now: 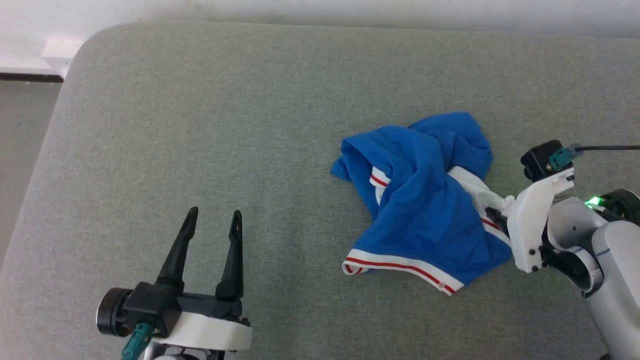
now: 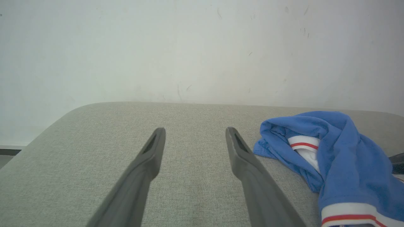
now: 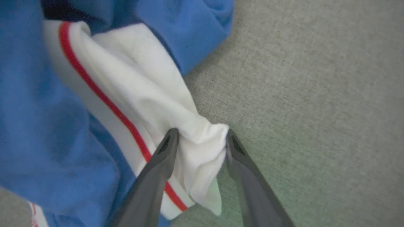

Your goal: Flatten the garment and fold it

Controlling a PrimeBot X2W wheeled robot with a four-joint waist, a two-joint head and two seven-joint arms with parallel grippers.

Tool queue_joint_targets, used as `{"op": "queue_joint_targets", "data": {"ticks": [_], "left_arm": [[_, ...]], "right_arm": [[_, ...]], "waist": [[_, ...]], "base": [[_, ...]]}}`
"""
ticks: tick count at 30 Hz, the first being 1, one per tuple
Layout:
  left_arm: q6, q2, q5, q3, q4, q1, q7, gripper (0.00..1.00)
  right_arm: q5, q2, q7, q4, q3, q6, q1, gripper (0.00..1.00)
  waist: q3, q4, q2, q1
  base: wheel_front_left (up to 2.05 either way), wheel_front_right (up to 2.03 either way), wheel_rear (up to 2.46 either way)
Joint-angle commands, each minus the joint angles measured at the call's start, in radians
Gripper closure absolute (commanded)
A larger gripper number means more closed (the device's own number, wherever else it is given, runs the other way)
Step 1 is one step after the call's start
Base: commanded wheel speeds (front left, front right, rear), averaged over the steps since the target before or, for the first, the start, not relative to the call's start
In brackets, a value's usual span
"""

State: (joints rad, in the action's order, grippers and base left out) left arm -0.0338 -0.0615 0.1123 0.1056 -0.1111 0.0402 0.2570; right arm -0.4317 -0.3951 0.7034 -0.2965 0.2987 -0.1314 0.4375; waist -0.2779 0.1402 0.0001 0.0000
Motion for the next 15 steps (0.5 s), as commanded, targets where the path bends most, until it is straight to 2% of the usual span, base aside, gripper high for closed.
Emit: {"op": "queue_joint_targets", "data": {"ticks": [1,10,15], "left_arm": [[-0.003,0.006,-0.005,-0.006,0.004,-0.013,0.005,0.00],[-0.003,0.009,0.005,-0.025,0.020,-0.005,0.005,0.00],[-0.003,0.010,-0.001,-0.034,0.022,0.007,0.005,0.00]], "right_arm": [[-0.007,0.007,0.005,-0.024,0.029,0.001,-0.006,1.00],[0.019,-0.007,-0.113,-0.009,0.008,0.001,0.044,1.00],[0.048,-0.028,-0.196,0.043,-0.069,0.001,0.100,1.00]], "waist": [[-0.009,0.006,-0.0001,0.0000],[0.028,-0.045,-0.0001,0.0000],[0.072,-0.085,-0.0001,0.0000]], "base": [[0.00,0.00,0.00],[0.00,0.00,0.00],[0.00,0.00,0.00]]}}
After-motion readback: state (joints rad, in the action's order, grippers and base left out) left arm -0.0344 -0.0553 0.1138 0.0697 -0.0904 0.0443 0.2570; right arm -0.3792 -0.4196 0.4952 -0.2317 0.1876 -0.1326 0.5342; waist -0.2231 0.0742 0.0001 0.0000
